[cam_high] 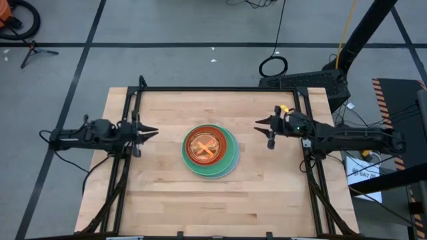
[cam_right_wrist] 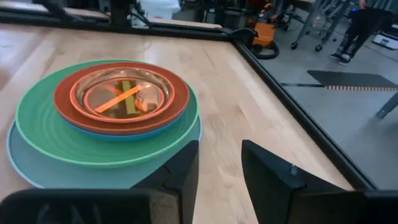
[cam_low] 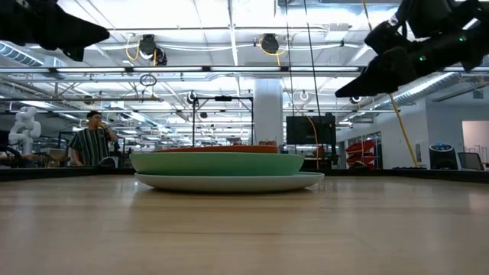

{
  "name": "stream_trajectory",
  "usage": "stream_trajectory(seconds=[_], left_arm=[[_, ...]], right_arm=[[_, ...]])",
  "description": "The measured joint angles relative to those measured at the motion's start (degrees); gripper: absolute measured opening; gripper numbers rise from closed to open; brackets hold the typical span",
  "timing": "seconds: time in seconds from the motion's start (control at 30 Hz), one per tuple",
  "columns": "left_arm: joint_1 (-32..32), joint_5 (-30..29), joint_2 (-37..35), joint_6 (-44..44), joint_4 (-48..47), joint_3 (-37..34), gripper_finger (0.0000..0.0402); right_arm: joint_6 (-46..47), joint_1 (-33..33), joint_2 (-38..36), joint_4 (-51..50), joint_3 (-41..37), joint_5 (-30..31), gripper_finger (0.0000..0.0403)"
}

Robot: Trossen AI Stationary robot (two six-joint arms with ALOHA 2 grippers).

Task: Stack plastic plates
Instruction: Return to Home Position

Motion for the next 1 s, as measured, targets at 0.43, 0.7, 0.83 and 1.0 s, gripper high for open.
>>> stream_trajectory(seconds=[0.43, 0.7, 0.83, 1.0], left_arm=[[0.71, 0.0, -2.74, -1.7, 4.52, -7.01, 0.0062], [1.67, 0.07, -2.7, -5.26, 7.71, -11.96, 0.0062], [1.77, 0.27, -2.68, -6.45, 8.9, -13.7, 0.0062], [1.77, 1.53, -2.63, -6.6, 9.72, -13.92, 0.0062]], right_arm=[[1.86, -2.57, -16.41, -0.27, -9.44, -1.28, 0.0114], [4.35, -2.75, -24.49, -0.13, -15.04, -3.0, 0.0114], [4.68, -2.88, -27.18, -0.19, -17.19, -2.81, 0.0114], [3.8, -2.88, -28.19, -0.66, -17.65, -4.55, 0.0114]])
